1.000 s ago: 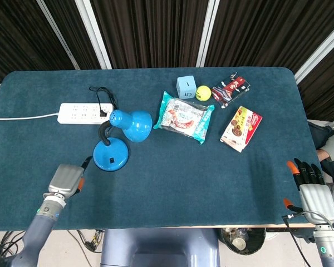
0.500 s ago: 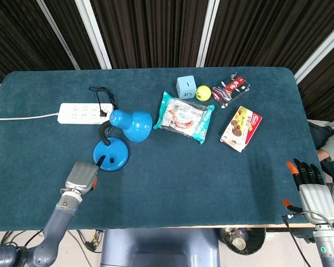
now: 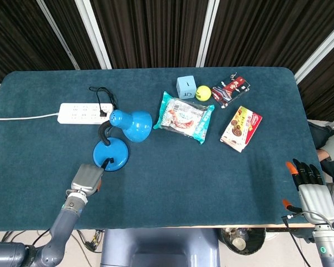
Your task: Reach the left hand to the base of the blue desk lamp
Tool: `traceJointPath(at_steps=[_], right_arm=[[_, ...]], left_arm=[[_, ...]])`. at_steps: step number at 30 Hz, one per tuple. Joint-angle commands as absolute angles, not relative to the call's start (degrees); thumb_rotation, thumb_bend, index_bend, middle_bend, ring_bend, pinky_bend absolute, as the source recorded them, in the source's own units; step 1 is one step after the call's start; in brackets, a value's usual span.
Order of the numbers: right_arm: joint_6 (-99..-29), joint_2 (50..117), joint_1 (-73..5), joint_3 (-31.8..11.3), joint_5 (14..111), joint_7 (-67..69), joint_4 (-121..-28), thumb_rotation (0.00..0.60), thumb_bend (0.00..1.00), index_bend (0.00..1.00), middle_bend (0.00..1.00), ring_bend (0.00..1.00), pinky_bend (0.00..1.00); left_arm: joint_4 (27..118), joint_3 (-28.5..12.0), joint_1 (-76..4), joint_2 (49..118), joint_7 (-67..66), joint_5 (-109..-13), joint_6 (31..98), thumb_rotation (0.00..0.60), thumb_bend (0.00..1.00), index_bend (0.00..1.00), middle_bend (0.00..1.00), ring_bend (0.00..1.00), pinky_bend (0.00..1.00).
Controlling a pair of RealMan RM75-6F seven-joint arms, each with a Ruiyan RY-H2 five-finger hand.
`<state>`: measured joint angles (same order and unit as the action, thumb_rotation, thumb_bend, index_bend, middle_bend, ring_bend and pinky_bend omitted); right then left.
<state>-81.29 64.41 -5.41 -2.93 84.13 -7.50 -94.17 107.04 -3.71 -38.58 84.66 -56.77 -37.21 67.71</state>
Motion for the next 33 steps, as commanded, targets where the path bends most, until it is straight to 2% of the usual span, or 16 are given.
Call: traceJointPath(at_steps=[1,15,27,31,33], right_arm=[[-81.3,64.4,-5.4,-2.9,84.1,-7.5,-94.2,0.6,0.24,0.0,0.0,0.0,0.0],[-81.3,64.3,-5.4,-2.8,84.2,-7.3,-94.3,0.6,0.23,0.0,0.0,0.0,0.0],[-81.5,64.3,-5.4,-2.9,84.2,-7.1,-94.3,0.6,0.24,0.0,0.0,0.0,0.0],[-81.5,64.3,-5.4,-2.9,84.2,-7.0,-94.4,0.6,0.23,0.0,0.0,0.0,0.0],[-81.4,64.2,-5.4,-2.9,84.2,-6.9,-94.4,0.6,0.23,0.0,0.0,0.0,0.0]], left_arm=[[106.9,-3.5,-38.9,84.9,-56.6,-37.1,67.8,0.6,0.6,0.06,0.92,0.9,1.0],[106.4,-1.9,-40.1,86.0,-55.8,-36.2,68.3,0.6,0.6,0.06,0.92,0.9,1.0],[106.9,1.4,-39.8,86.5,-55.8,-36.9,69.0,0.6,0.6,0.07,0.92,0.9,1.0],[106.8,0.9,-39.5,86.7,-54.3,-39.2,69.9,0.6,0.59,0.07,0.91,0.9,1.0],[106.7,-0.4,-39.0,86.3,-51.3,-43.8,71.7,0.6,0.55,0.07,0.86,0.85,0.96]])
